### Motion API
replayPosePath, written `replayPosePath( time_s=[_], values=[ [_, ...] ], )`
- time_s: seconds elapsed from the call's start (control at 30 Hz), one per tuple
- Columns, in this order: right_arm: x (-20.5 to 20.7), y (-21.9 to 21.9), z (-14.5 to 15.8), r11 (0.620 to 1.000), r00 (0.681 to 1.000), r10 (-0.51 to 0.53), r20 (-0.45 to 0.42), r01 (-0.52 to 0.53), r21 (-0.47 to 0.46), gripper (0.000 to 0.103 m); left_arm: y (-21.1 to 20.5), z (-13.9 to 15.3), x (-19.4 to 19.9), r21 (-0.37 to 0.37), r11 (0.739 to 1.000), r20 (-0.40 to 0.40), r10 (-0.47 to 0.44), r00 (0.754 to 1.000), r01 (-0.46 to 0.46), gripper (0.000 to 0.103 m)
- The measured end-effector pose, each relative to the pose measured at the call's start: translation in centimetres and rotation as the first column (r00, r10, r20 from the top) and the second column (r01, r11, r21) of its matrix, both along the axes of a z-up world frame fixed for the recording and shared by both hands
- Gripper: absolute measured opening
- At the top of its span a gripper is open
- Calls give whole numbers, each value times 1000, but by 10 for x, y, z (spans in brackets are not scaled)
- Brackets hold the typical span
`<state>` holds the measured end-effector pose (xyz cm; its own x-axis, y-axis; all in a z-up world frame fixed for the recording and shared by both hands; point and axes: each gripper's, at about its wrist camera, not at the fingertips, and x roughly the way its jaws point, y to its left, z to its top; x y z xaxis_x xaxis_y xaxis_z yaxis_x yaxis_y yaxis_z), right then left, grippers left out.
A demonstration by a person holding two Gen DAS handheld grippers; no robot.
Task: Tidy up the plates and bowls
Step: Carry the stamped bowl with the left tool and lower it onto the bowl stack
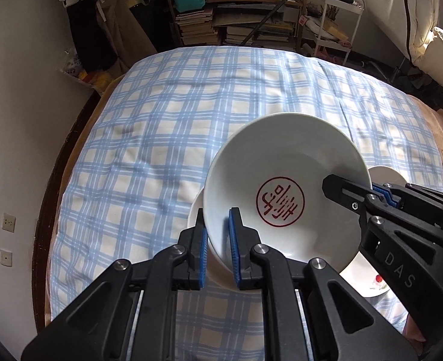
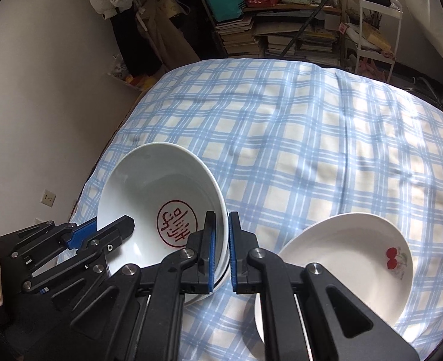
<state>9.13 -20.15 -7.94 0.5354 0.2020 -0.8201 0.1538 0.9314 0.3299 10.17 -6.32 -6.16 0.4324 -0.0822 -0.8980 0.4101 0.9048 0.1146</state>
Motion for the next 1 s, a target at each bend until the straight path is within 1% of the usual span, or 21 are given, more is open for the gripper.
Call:
replayPosePath(
  time_s=[0.07, 0.17, 0.23, 0.3, 0.4, 0.47, 0.57, 0.77, 0.83, 0.9, 0.97, 1.0],
  values=[
    [0, 7, -4, 1000, 1000, 14, -6, -14, 1, 9, 4, -3, -1, 17, 1000, 10, 7, 1000, -7, 13],
    [1, 14, -10, 999, 1000, 30, -3, -30, 12, 9, 10, -8, -3, 23, 998, 29, 52, 998, -52, 13],
    [1, 17, -13, 999, 999, 35, -2, -35, 10, 9, 14, -12, -5, 12, 997, 35, 69, 997, -70, 13],
    [1, 20, -16, 999, 999, 44, 0, -44, 0, 9, 17, -16, -6, 4, 997, 22, 82, 996, -82, 13],
    [3, 21, -24, 999, 999, 48, -18, -48, 14, 9, 21, -21, -5, -11, 997, 11, 81, 997, -81, 13],
    [3, 23, -27, 999, 998, 50, -26, -50, 15, 9, 25, -26, -4, -32, 996, -12, 84, 996, -85, 13],
    [2, 28, -30, 998, 997, 61, -37, -61, -15, 9, 29, -33, -2, -65, 993, -53, 91, 994, -95, 13],
    [3, 36, -37, 993, 996, 64, -65, -70, -93, 9, 31, -39, -2, -78, 992, -69, 89, 994, -94, 13],
    [3, 37, -38, 992, 996, 65, -67, -71, -102, 9, 32, -41, 0, -88, 991, -82, 91, 993, -98, 13],
    [4, 37, -38, 991, 995, 68, -69, -75, -108, 10, 32, -44, 1, -85, 992, -87, 87, 992, -94, 13],
    [3, 37, -39, 991, 995, 72, -63, -79, -110, 11, 31, -47, 2, -65, 994, -75, 84, 994, -89, 13],
    [3, 37, -39, 992, 996, 72, -55, -78, -104, 12, 31, -48, 3, -60, 994, -75, 84, 994, -89, 13]
  ],
)
